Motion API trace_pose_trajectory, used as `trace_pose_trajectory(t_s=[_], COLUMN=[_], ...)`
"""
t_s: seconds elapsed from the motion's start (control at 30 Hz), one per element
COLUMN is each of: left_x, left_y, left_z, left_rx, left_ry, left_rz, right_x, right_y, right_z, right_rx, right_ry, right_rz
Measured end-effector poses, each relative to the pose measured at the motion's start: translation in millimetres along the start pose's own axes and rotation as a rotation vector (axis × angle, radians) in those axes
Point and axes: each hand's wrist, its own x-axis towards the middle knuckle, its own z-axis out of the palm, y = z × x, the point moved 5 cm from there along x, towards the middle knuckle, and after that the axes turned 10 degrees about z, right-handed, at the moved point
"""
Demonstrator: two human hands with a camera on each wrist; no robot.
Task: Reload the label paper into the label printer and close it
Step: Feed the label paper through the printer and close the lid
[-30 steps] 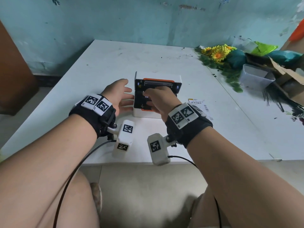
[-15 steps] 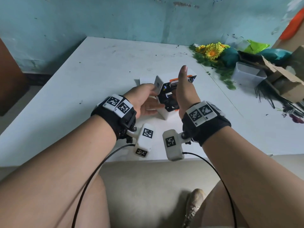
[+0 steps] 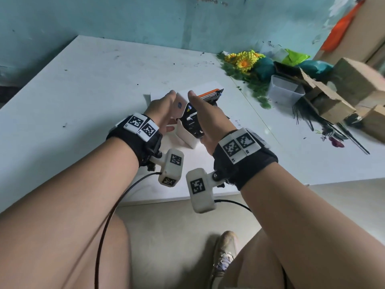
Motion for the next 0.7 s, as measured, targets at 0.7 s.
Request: trace_pose_trajectory(t_s=[0.7], left_x=[-7], left_y=[-5], left_z=[-38], left_rx=[0.083], left_ry=[-0.065], left_rz=[0.028], right_x=[-20], right_y=[-32], right_z=[11], right_rx=[-0.102], right_ry=[0.152], right_rz=[-0.502])
